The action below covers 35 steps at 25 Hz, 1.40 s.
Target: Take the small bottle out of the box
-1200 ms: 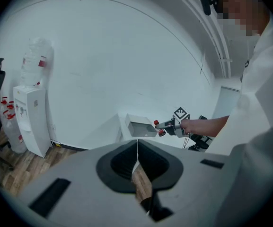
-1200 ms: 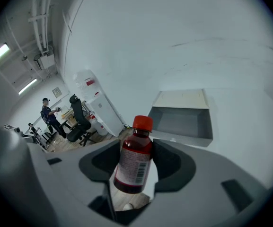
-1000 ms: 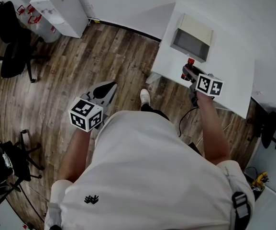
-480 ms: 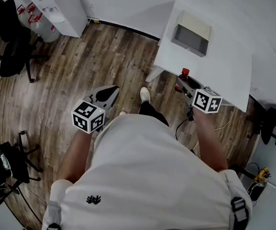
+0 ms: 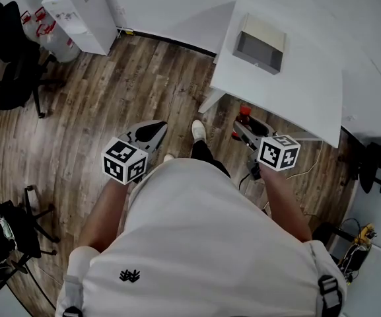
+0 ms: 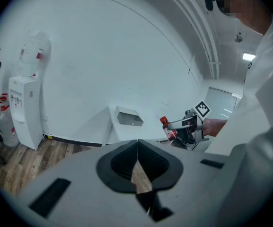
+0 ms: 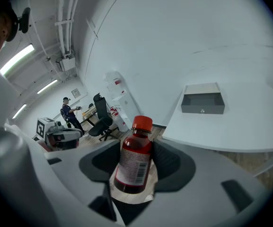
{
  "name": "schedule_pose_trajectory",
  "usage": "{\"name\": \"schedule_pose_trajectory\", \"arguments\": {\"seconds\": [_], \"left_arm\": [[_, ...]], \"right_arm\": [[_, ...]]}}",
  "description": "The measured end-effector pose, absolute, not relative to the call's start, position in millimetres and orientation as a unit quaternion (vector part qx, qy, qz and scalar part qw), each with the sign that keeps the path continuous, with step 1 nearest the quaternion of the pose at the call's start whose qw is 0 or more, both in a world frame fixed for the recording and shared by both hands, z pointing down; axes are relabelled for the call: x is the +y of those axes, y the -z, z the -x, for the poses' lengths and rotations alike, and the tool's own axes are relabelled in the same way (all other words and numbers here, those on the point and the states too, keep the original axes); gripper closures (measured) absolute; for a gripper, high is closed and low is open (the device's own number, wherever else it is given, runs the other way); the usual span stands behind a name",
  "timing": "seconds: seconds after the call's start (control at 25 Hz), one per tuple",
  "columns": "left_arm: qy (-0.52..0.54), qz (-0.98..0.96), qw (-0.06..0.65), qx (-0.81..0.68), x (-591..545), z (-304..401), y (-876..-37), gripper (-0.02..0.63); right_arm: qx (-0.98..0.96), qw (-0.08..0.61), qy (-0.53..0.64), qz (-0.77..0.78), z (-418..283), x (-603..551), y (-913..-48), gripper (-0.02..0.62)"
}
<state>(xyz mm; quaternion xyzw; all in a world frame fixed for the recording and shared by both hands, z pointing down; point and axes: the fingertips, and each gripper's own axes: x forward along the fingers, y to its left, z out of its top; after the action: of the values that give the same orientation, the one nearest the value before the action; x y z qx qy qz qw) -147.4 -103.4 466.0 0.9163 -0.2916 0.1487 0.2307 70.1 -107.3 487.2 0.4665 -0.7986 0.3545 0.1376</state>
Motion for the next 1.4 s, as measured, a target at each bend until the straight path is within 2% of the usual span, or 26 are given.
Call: {"name": "schedule_pose_trajectory", "arguments": {"seconds": [0.6,1.4], "left_arm": [[-0.143,-0.911,0.236,-0.307,-94.5,171.4,-468.2,0.598],[-0.145,-0.914,0.236,-0.296,-86.1,162.7,-466.8,0.598]], "right_arm": [[-0.815,0.149,-0.341,-0.444,-39.7,-96.2,-478.6,0.377],[-0.819,0.148,-0.325,-0.450,-43.3,-91.0,-470.9,0.379]]}}
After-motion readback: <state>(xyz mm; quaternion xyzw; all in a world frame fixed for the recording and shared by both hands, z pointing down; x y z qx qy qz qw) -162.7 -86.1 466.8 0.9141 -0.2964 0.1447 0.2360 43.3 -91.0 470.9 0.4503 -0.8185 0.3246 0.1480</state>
